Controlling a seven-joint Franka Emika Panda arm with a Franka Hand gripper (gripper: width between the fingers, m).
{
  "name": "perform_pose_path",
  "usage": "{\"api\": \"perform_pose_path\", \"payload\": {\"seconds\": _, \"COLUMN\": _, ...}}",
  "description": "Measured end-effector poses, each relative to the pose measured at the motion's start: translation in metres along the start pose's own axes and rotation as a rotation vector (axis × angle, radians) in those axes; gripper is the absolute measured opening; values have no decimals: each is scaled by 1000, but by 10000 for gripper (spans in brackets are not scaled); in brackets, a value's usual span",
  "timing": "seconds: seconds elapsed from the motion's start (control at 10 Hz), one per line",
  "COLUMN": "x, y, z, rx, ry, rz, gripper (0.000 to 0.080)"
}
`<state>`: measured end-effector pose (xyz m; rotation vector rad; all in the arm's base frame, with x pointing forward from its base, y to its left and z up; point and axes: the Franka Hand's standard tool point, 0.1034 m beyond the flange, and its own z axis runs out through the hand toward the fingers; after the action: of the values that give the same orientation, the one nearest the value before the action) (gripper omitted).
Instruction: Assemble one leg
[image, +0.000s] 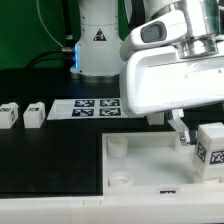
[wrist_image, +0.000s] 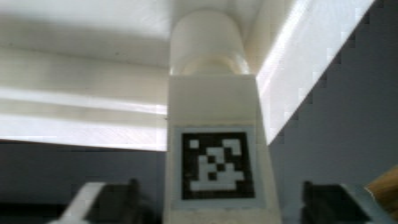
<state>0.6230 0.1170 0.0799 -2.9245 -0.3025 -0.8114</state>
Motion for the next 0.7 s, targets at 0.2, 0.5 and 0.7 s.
{"api": "perform_pose_path", "payload": {"seconds": 0.2, "x": 0, "y": 0, "z": 0, "rx": 0, "ry": 0, "rz": 0, "gripper": 603}}
{"api": "perform_pose_path", "payload": {"seconds": 0.5, "x": 0, "y": 0, "z": 0, "rx": 0, "ry": 0, "rz": 0, "gripper": 648}}
{"api": "perform_pose_path", "payload": {"seconds": 0.7, "x": 0, "y": 0, "z": -1, "rx": 0, "ry": -2, "rz": 0, "gripper": 649}}
